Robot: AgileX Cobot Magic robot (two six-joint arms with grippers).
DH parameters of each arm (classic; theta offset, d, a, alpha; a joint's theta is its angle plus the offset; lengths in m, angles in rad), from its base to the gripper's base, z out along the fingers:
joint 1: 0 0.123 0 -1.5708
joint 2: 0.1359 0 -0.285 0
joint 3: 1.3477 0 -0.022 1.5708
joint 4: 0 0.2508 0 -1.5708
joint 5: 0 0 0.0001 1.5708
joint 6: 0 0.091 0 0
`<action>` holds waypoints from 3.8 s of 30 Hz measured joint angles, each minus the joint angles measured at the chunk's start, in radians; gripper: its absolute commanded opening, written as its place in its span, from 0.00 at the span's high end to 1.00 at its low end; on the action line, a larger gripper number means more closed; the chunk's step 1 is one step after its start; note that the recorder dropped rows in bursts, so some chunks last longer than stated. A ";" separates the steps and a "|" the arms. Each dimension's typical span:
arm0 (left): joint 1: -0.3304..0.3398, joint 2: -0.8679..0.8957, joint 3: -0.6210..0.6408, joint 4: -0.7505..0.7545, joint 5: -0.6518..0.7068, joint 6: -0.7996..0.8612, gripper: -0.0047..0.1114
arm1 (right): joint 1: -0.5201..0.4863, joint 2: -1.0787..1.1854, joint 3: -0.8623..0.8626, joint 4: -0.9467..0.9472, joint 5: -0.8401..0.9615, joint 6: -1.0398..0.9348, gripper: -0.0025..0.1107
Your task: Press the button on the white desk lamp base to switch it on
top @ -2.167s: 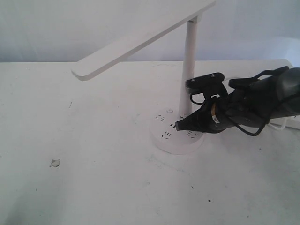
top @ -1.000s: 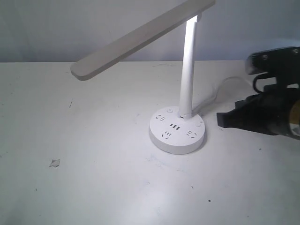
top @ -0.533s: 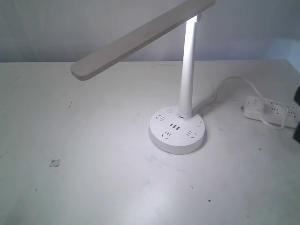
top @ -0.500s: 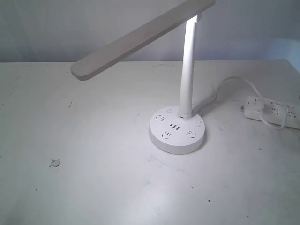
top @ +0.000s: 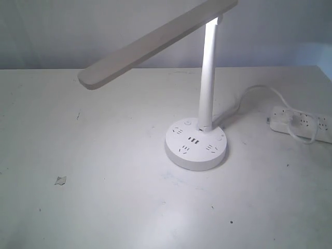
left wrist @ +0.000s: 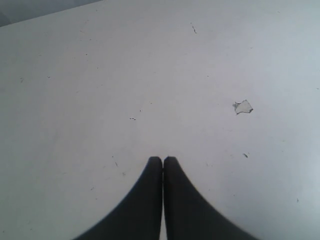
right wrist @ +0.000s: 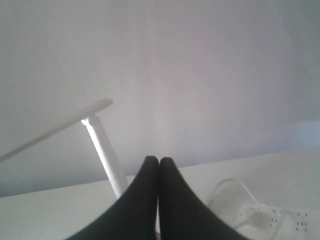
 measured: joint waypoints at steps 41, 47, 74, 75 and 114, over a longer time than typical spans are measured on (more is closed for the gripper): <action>0.000 0.000 0.000 0.000 0.000 0.000 0.96 | -0.194 -0.002 0.198 -0.009 -0.194 -0.148 0.98; 0.000 0.000 0.000 0.000 0.000 0.000 0.96 | -0.441 -0.002 0.348 -0.009 -0.405 -0.148 0.98; 0.000 0.000 0.000 0.000 0.000 0.000 0.96 | -0.392 -0.002 0.359 0.039 -0.060 -0.161 0.98; 0.000 0.000 0.000 0.000 0.000 0.000 0.96 | -0.392 -0.002 0.359 0.039 -0.064 -0.163 0.98; 0.000 0.000 0.000 0.000 0.000 0.000 0.96 | -0.392 -0.002 0.359 0.691 -0.014 -0.930 0.98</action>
